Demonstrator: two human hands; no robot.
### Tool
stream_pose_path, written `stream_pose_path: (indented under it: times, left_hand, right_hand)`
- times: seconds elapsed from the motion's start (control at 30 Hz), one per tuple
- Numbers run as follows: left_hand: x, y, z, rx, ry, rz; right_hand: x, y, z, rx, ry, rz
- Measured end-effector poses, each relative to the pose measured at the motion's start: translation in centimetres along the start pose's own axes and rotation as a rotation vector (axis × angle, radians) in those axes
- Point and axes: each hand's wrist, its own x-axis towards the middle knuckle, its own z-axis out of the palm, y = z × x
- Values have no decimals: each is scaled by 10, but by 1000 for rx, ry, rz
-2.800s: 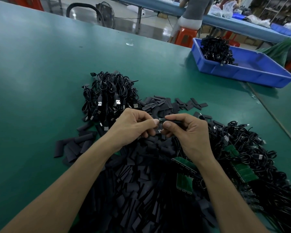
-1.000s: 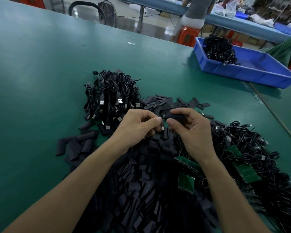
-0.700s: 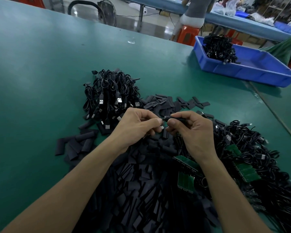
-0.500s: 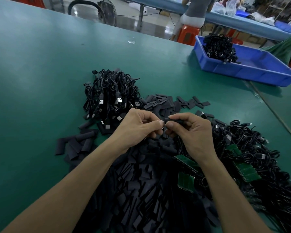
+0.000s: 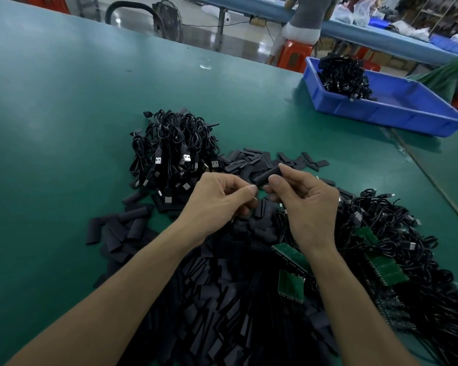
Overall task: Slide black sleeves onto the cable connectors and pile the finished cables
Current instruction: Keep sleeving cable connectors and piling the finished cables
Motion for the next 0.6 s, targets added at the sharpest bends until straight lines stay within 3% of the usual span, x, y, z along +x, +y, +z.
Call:
stream_pose_path:
  times: [0.6]
  left_hand:
    - [0, -10, 6, -2, 22, 130]
  right_hand:
    - [-8, -2, 9, -51, -50, -10]
